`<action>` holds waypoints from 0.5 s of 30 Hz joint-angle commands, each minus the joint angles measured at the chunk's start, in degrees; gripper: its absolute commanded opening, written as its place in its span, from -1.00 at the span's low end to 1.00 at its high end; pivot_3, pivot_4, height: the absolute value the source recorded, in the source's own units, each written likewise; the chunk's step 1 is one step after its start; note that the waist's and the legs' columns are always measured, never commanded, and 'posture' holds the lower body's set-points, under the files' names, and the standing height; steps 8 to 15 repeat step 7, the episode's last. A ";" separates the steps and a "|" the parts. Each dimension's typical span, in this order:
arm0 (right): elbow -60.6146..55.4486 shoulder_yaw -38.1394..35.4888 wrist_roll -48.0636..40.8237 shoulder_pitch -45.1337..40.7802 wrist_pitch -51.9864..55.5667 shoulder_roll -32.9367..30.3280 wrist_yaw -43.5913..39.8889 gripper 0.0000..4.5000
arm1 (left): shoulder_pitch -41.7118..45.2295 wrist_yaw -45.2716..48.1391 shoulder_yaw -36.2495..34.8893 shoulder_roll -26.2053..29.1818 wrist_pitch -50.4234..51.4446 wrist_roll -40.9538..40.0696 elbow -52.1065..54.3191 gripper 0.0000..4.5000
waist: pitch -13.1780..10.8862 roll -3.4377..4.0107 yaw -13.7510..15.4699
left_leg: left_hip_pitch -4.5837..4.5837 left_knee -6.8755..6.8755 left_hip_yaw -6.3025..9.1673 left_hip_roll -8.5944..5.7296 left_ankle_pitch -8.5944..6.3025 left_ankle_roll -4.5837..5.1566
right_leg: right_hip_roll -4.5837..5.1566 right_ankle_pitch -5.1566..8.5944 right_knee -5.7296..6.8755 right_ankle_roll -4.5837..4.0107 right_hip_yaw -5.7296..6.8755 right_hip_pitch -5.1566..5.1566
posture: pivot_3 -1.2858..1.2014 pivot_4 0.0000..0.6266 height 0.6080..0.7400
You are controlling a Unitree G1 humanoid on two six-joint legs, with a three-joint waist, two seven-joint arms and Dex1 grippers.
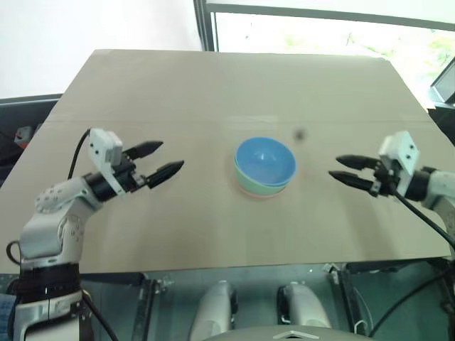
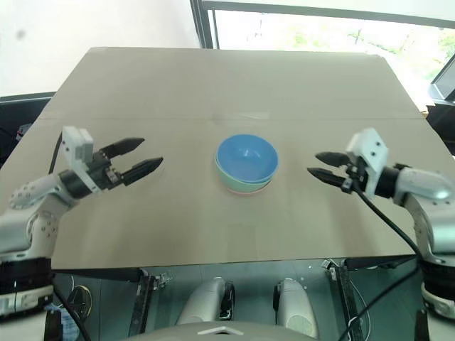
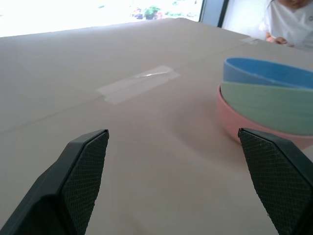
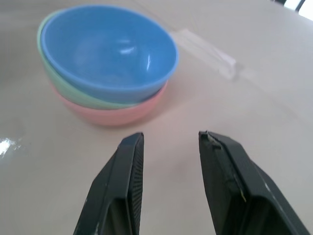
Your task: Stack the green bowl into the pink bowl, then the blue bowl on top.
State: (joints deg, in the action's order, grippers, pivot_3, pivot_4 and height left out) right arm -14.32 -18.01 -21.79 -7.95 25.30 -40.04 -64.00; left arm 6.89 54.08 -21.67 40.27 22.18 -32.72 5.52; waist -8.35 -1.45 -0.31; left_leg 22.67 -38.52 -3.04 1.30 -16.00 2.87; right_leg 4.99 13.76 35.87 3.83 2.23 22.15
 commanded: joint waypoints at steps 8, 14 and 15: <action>10.98 -5.14 -4.27 3.41 -17.63 -0.48 -6.20 -0.17 | -3.79 -3.09 -4.09 -0.31 -1.41 -1.82 7.68 1.00 | -0.01 0.03 0.03 | -0.52 0.04 0.06 0.01 -0.01 0.00 | 0.04 0.01 0.01 -0.03 0.00 -0.49 | 0.03 -0.52 1.00; 10.98 -5.14 -4.27 3.41 -17.63 -0.48 -6.20 -0.17 | -3.79 -3.09 -4.09 -0.31 -1.41 -1.82 7.68 1.00 | -0.01 0.03 0.03 | -0.52 0.04 0.06 0.01 -0.01 0.00 | 0.04 0.01 0.01 -0.03 0.00 -0.49 | 0.03 -0.52 1.00; 10.98 -5.14 -4.27 3.41 -17.63 -0.48 -6.20 -0.17 | -3.79 -3.09 -4.09 -0.31 -1.41 -1.82 7.68 1.00 | -0.01 0.03 0.03 | -0.52 0.04 0.06 0.01 -0.01 0.00 | 0.04 0.01 0.01 -0.03 0.00 -0.49 | 0.03 -0.52 1.00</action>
